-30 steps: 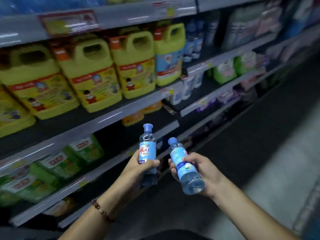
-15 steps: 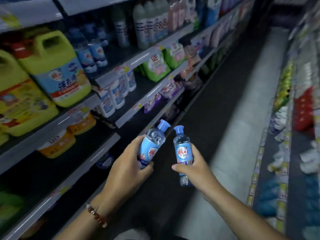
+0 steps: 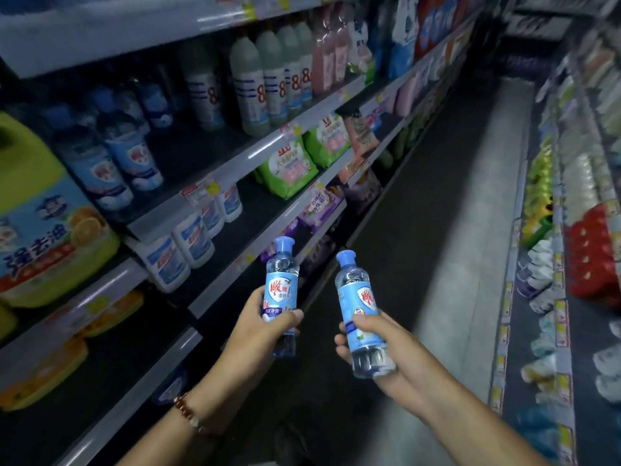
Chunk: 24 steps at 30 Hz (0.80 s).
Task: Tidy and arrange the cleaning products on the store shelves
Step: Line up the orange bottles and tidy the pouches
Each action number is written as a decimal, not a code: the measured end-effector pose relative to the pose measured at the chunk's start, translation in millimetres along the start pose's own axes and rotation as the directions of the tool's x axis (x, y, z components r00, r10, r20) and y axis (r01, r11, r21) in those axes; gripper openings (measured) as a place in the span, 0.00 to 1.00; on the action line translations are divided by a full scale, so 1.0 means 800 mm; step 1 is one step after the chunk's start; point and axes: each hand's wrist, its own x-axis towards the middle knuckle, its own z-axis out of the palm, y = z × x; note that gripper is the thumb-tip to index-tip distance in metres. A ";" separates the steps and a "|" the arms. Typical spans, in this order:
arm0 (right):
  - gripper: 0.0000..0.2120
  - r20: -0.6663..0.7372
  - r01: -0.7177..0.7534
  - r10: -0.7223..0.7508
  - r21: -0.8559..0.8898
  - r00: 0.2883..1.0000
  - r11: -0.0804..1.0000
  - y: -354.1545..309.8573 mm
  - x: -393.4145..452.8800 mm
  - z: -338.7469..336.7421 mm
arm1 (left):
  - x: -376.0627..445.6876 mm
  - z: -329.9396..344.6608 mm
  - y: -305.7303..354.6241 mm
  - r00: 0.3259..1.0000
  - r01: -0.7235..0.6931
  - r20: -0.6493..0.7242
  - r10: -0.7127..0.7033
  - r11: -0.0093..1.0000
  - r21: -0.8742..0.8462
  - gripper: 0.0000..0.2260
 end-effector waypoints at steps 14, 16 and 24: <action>0.37 0.431 0.272 -0.147 -0.243 0.890 0.931 -0.121 0.198 0.180 | 0.108 -0.091 0.079 0.875 0.017 -0.483 -0.018 1.000 -0.006 0.25; 0.27 0.474 0.316 -0.161 -0.267 0.866 0.910 -0.133 0.225 0.211 | 0.104 -0.102 0.080 0.824 0.014 -0.566 -0.021 1.000 -0.016 0.25; 0.17 0.707 0.609 -0.275 -0.271 0.651 0.746 -0.147 0.315 0.315 | 0.086 -0.074 0.100 0.642 -0.020 -0.766 0.039 0.999 0.034 0.18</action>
